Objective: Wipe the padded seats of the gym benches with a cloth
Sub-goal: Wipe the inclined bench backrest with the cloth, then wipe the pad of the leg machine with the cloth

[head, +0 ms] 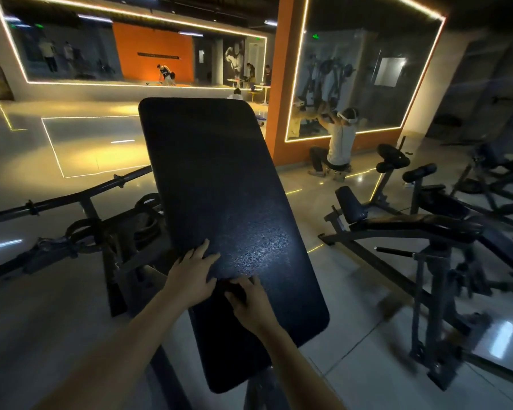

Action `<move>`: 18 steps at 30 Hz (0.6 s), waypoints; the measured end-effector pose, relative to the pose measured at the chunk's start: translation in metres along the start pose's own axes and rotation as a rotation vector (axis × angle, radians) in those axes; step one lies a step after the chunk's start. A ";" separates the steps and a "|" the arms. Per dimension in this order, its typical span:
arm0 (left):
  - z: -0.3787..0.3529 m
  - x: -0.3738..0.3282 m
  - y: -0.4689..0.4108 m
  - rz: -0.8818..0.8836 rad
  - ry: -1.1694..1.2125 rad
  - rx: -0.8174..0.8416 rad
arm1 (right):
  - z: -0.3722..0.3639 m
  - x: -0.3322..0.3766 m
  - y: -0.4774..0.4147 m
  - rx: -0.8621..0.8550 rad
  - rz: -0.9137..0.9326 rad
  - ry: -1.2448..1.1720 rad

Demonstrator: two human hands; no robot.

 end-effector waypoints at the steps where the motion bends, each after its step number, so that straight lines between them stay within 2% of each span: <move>1: -0.003 -0.005 0.010 0.024 0.091 -0.029 | 0.002 -0.001 0.011 -0.024 -0.023 -0.044; 3: -0.006 -0.014 0.029 0.047 0.215 -0.112 | 0.007 0.000 0.036 -0.090 -0.074 -0.124; 8: -0.004 -0.033 0.061 0.049 0.351 -0.318 | 0.019 0.004 0.086 -0.208 -0.181 -0.247; 12: -0.004 -0.046 0.069 0.046 0.444 -0.353 | 0.032 0.021 0.101 -0.292 -0.200 -0.287; 18: -0.003 -0.066 0.065 0.006 0.506 -0.296 | 0.059 0.053 0.106 -0.370 -0.227 -0.297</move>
Point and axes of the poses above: each hand's wrist, its own y-axis away from the middle knuckle, its own z-axis out of the back of the hand, x = y × z, the point moved 3 cm from there along -y, towards the middle knuckle, and after that the axes turned 13 degrees about -y, right-handed, at the moved point
